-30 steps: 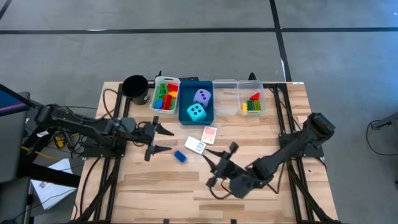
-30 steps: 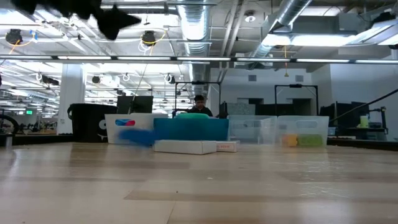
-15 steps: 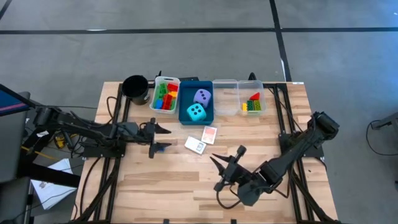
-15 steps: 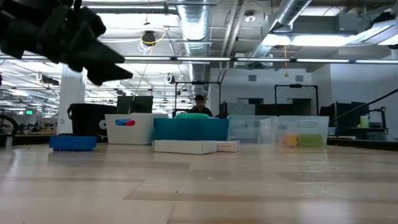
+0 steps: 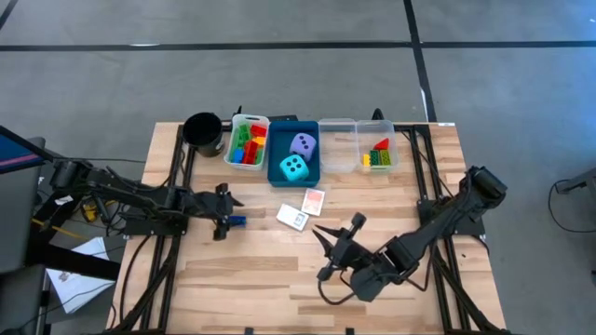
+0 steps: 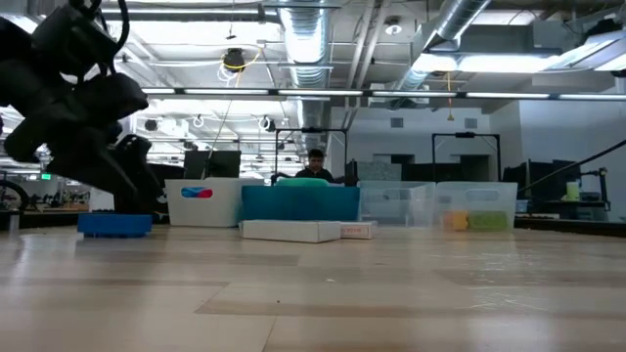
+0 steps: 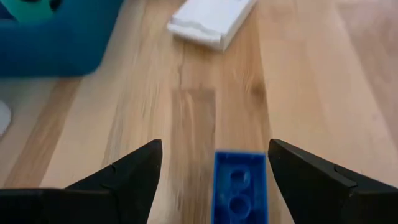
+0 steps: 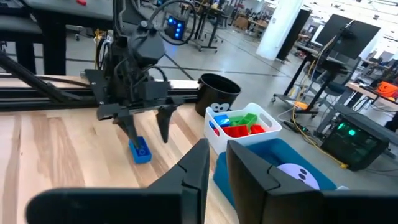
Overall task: Pick & Place Toys
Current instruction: Put the small dark blue game piece into the right transparent bin
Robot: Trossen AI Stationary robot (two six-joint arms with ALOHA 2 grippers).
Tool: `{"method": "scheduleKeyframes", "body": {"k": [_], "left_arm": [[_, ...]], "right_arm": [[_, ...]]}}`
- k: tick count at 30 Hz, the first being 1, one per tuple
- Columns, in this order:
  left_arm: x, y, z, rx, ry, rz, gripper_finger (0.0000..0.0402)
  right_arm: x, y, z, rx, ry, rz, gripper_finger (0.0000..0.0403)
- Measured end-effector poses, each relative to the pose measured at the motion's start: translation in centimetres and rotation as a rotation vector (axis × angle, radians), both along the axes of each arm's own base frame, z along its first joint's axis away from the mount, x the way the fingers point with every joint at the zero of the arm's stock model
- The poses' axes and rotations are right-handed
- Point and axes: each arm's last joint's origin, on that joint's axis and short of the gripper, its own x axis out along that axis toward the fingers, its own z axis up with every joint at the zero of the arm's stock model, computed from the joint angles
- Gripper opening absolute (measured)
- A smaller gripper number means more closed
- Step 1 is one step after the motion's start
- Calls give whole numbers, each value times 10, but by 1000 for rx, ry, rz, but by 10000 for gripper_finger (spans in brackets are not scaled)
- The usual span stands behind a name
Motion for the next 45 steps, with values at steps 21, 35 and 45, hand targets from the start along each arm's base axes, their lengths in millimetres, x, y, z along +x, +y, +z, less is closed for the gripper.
{"method": "scheduleKeyframes", "body": {"k": [21,35,45], "left_arm": [[-3,-2,-6,-44,76,-64,287],[9,-3,-18,-32,178,-52,262],[15,-4,-21,-53,198,-63,130]], "right_arm": [[12,-17,-6,110,56,72,52],[12,-17,-6,111,56,73,52],[12,-16,-6,111,56,73,52]]}}
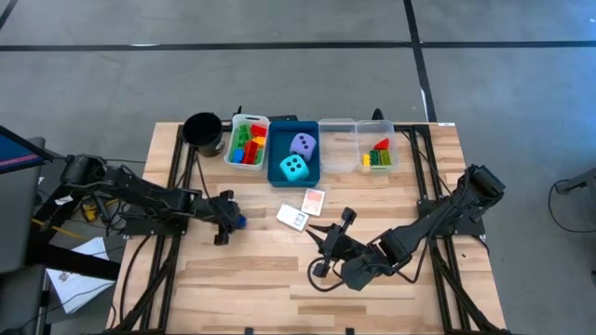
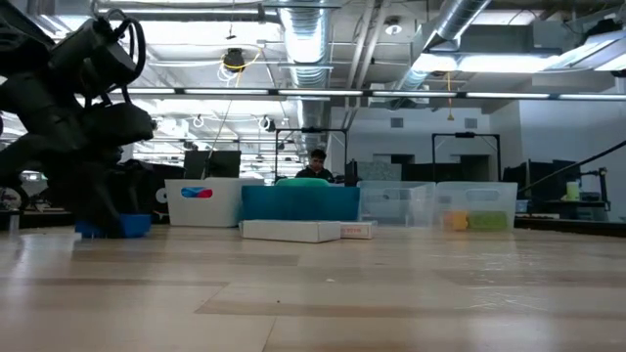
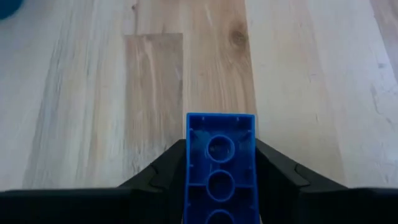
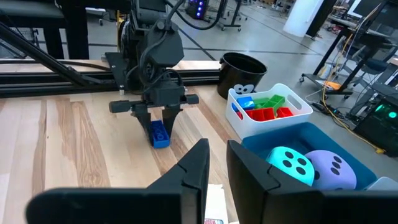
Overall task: Pick & Place Toys
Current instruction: Put the small dark blue game piece into the right transparent bin
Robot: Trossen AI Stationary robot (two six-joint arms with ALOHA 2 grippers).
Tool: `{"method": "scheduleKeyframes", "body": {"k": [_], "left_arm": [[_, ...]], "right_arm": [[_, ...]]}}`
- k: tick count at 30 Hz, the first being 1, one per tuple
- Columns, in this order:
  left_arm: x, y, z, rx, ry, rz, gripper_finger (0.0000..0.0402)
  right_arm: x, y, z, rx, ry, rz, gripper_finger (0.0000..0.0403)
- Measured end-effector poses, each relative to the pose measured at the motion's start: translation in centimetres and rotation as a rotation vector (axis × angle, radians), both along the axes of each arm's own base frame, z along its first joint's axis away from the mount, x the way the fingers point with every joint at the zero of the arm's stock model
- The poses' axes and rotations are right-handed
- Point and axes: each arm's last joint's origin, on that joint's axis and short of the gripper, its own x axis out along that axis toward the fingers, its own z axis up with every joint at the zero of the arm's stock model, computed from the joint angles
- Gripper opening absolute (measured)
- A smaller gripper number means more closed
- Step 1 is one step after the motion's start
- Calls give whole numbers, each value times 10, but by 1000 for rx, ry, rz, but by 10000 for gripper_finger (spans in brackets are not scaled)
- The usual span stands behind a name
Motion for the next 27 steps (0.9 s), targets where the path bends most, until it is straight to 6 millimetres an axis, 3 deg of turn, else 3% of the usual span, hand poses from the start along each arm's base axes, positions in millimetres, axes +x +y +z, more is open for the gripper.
{"method": "scheduleKeyframes", "body": {"k": [3,7,13,19,22,27], "left_arm": [[2,0,3,-50,-50,61,131],[17,-1,20,-95,-283,69,131],[33,-4,76,-126,-887,14,131],[17,-11,128,-153,-1454,-160,131],[10,-16,136,-185,-1549,-266,131],[19,-27,142,-189,-1543,-316,131]], "right_arm": [[0,-1,0,1,-1,-2,52],[2,-2,1,8,-12,-7,52],[2,-2,1,11,-18,-8,52],[2,-2,2,-1,-23,-21,52],[2,-3,3,-19,-34,-51,52],[4,-2,6,-35,-46,-36,52]]}}
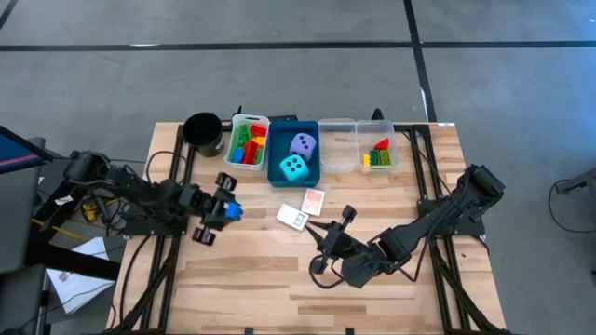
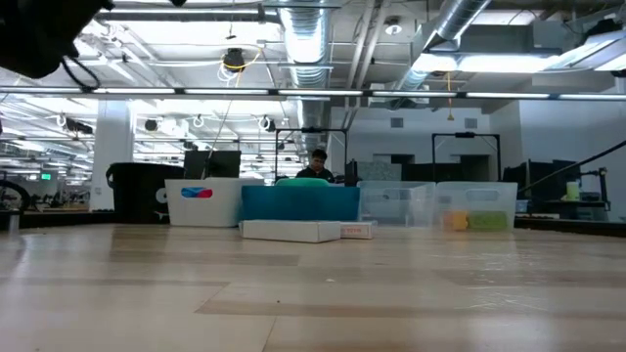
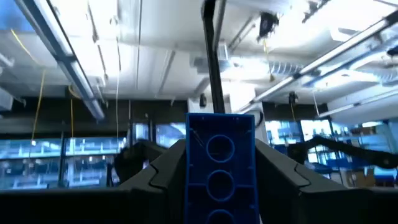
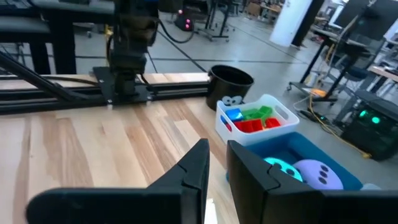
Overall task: Pick & Place Toys
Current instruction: Put the small dark blue game piece into the right transparent bin
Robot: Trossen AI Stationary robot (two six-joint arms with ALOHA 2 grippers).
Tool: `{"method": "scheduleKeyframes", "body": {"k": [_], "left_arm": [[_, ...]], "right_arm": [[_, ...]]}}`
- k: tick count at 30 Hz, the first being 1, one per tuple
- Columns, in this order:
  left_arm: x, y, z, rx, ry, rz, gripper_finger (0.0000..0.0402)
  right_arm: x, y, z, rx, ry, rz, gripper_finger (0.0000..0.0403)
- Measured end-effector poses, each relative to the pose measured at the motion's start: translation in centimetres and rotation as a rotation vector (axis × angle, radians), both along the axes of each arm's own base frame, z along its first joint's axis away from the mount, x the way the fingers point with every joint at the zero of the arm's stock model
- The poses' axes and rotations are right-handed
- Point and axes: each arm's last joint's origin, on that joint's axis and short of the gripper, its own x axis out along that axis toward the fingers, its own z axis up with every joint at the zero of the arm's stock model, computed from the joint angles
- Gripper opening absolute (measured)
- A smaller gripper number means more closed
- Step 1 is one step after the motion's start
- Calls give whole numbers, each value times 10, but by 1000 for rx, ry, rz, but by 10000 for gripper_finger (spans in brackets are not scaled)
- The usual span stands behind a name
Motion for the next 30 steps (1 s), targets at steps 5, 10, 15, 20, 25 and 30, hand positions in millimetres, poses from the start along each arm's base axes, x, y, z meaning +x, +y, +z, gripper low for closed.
{"method": "scheduleKeyframes", "body": {"k": [5,10,15,20,25,30], "left_arm": [[22,-10,3,30,23,-9,131],[53,-18,3,44,64,0,131],[84,-25,5,48,81,0,131],[106,-31,5,53,92,2,131],[119,-33,6,64,125,6,131],[124,-34,8,72,158,6,131]], "right_arm": [[3,2,5,-12,-16,42,57],[4,4,7,14,-28,88,93],[4,4,7,31,-39,85,162],[6,2,8,34,-45,77,231],[6,2,8,34,-45,76,254],[7,3,11,17,-61,88,255]]}}
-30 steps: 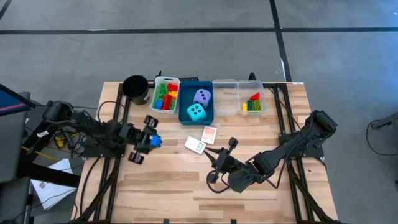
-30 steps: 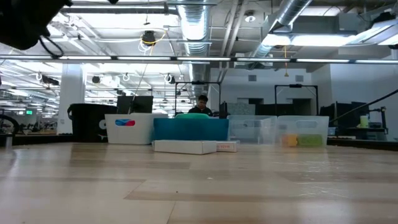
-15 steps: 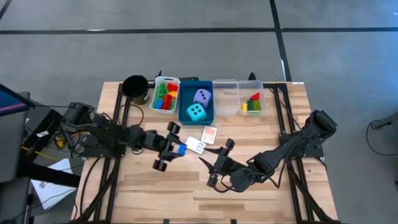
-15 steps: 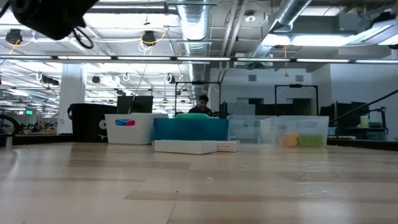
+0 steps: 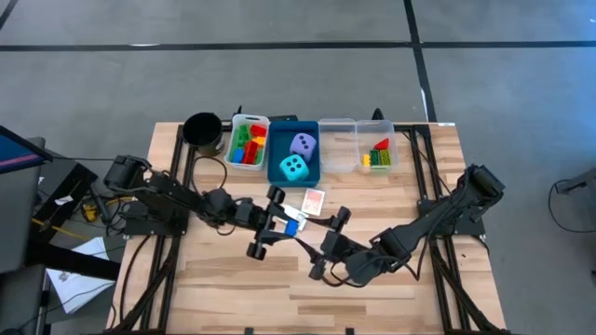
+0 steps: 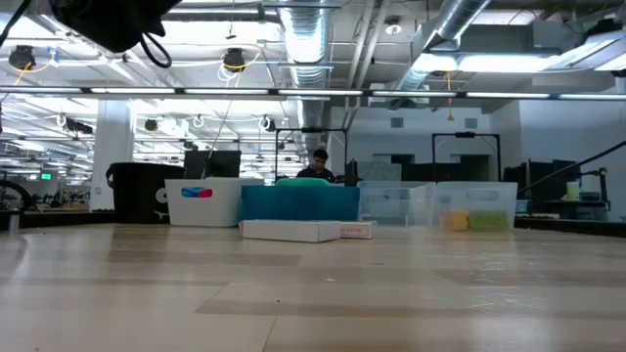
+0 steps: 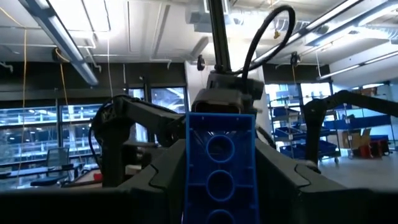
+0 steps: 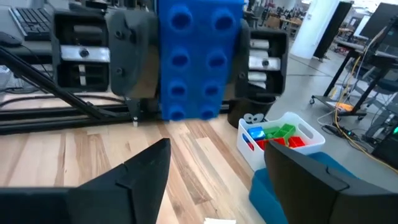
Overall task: Pick & Place Toys
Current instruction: Put the small dark blue game piece into the right transparent bin
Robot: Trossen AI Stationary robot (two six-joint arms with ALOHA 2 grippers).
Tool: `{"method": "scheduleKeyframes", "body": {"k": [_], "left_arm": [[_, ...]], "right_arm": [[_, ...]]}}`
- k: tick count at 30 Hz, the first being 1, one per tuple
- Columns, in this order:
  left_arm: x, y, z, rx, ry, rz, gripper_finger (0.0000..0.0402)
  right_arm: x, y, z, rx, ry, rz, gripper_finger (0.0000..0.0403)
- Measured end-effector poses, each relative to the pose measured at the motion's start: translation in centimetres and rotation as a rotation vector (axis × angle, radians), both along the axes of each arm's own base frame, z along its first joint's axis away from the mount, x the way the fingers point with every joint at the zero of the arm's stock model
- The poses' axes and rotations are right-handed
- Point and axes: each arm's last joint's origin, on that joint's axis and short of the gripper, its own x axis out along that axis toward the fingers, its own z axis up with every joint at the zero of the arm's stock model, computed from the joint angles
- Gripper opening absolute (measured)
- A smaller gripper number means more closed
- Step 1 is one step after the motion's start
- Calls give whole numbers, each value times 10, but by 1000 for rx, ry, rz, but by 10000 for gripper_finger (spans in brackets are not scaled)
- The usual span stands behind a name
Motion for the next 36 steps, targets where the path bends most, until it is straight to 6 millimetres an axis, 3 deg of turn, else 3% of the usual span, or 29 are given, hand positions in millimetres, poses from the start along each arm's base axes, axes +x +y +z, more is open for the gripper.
{"method": "scheduleKeyframes", "body": {"k": [19,36], "left_arm": [[3,4,-2,8,25,63,131],[3,3,-1,5,27,58,131]], "right_arm": [[3,2,6,11,-25,86,255],[22,-26,8,73,-42,144,255]]}}
